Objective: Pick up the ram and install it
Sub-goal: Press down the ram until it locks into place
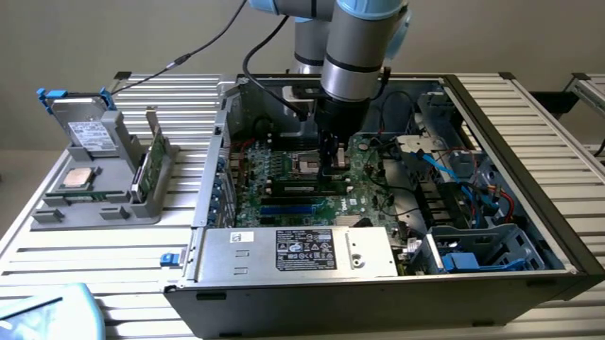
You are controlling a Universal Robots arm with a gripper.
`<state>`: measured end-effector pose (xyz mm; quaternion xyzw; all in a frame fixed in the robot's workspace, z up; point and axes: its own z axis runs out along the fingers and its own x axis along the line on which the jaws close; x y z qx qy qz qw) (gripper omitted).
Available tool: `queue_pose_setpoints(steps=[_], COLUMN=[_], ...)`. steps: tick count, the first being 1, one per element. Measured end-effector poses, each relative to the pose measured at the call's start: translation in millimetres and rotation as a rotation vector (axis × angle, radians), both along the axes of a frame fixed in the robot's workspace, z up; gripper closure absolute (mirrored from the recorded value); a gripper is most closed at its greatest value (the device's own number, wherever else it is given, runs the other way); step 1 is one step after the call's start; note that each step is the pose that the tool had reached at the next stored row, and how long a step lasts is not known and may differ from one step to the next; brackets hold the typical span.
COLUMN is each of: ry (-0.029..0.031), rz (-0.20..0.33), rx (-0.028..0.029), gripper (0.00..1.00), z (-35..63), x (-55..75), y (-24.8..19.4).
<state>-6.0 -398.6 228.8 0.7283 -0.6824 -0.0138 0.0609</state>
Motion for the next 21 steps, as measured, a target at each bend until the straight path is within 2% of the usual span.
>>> queue_pose_setpoints(steps=[12, 15, 21], ry=[0.0008, 0.0005, 0.0011], rz=[0.000, 0.000, 0.000], rx=[-0.0002, 0.0022, 0.0008], gripper=[0.90, 0.90, 0.90], z=[-3.6, -0.8, 1.3], x=[0.0, -0.4, -13.1], y=[-0.1, 0.2, 0.0])
